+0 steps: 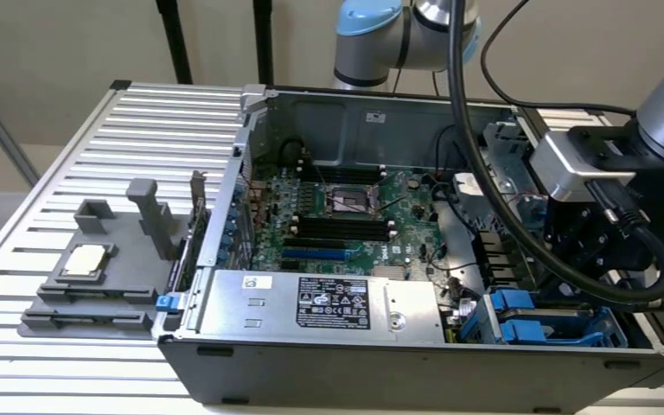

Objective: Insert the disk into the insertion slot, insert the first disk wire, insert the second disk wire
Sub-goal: 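Insert the second disk wire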

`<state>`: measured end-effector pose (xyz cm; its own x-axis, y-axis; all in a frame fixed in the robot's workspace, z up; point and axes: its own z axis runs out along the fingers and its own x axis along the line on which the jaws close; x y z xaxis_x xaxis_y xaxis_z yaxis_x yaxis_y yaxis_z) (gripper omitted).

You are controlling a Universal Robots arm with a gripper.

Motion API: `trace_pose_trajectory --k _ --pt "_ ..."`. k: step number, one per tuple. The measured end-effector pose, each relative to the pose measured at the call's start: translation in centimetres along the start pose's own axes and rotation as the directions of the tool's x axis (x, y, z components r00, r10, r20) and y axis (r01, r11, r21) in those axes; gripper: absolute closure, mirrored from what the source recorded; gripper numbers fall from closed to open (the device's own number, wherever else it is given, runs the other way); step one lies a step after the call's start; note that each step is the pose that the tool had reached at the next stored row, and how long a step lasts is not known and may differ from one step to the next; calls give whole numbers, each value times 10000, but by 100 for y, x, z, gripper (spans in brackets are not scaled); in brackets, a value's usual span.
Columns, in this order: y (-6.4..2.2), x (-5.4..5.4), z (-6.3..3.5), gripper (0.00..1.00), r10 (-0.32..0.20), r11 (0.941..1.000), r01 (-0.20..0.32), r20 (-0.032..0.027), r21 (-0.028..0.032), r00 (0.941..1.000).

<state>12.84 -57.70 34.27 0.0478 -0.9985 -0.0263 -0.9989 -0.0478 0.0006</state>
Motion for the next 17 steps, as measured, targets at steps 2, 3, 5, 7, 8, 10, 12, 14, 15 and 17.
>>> trace_pose_trajectory --k 2,3,5,7,8,10,12,14,15,17 --pt "0 6 0 84 -1 10000 1 0 0 10000" --pt "1 8 0 84 -2 10000 2 2 0 10000" --pt "1 12 0 84 -4 10000 4 6 0 10000" --pt "1 14 1 84 -6 10000 6 13 1 10000" --pt "1 15 0 84 -8 10000 8 15 1 10000" --pt "1 15 0 84 -9 10000 9 17 1 10000" --pt "1 16 -6 84 -10 10000 10 19 1 10000" --pt "1 15 -12 84 -11 10000 11 18 1 10000" --pt "1 15 -14 84 -11 10000 11 19 1 10000" --pt "1 15 -15 84 -12 10000 12 21 1 10000"
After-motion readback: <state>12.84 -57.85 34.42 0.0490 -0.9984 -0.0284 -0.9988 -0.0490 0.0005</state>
